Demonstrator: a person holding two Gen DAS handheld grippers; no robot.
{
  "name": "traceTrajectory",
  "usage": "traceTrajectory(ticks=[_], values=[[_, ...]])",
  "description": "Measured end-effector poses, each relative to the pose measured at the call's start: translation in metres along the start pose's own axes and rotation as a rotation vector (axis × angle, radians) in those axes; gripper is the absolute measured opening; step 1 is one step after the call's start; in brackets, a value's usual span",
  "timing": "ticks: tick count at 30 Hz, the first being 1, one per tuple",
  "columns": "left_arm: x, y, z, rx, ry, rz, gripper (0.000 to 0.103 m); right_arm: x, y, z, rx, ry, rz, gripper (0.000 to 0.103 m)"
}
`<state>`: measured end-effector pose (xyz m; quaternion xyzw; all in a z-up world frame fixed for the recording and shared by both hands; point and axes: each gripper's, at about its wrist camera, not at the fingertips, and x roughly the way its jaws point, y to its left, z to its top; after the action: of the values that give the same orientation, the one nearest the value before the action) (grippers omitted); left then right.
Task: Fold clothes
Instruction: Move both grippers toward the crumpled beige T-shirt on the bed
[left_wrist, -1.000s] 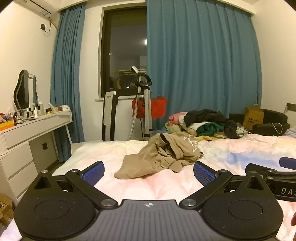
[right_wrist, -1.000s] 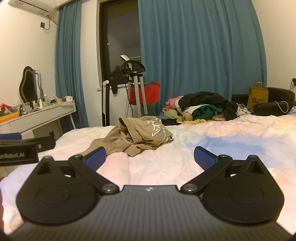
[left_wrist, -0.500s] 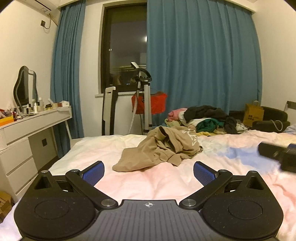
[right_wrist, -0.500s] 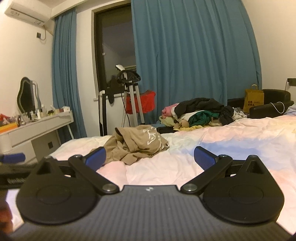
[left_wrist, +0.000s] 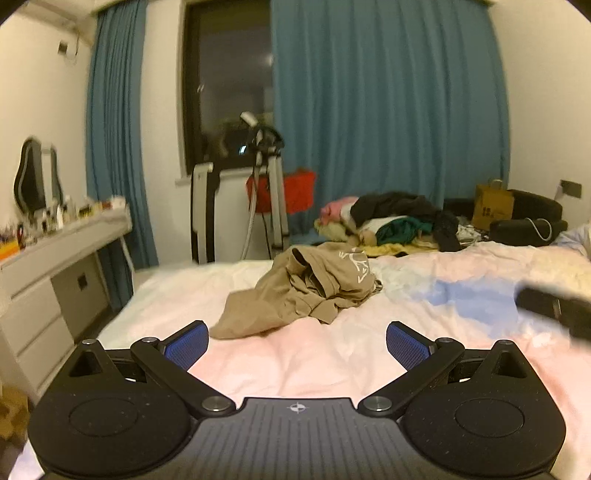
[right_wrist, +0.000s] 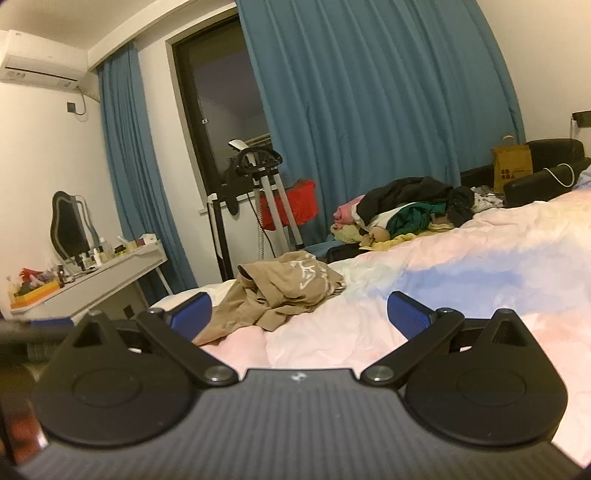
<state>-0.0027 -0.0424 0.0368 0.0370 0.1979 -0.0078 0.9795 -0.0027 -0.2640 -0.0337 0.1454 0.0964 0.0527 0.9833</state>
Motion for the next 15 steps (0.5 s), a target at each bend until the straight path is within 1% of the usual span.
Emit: traceTrajectory(ticks=[2, 6, 8, 10, 15], values=[[0.005, -0.001, 0.012, -0.026, 0.025, 0.01, 0.103, -0.005, -0.006, -0.001, 0.01, -0.001, -0.007, 0.103], [0.034, -0.003, 0.023, -0.029, 0.072, 0.052, 0.103, -0.006, -0.017, -0.001, 0.037, 0.017, 0.004, 0.103], [0.055, -0.001, 0.023, -0.039, 0.099, 0.07, 0.103, -0.005, -0.021, -0.001, 0.055, 0.024, -0.001, 0.103], [0.081, -0.001, 0.023, -0.044, 0.124, 0.067, 0.103, -0.002, -0.023, -0.002, 0.062, 0.026, -0.014, 0.103], [0.153, -0.001, 0.011, -0.022, 0.138, 0.063, 0.103, 0.011, -0.028, -0.012, 0.072, 0.067, -0.021, 0.103]])
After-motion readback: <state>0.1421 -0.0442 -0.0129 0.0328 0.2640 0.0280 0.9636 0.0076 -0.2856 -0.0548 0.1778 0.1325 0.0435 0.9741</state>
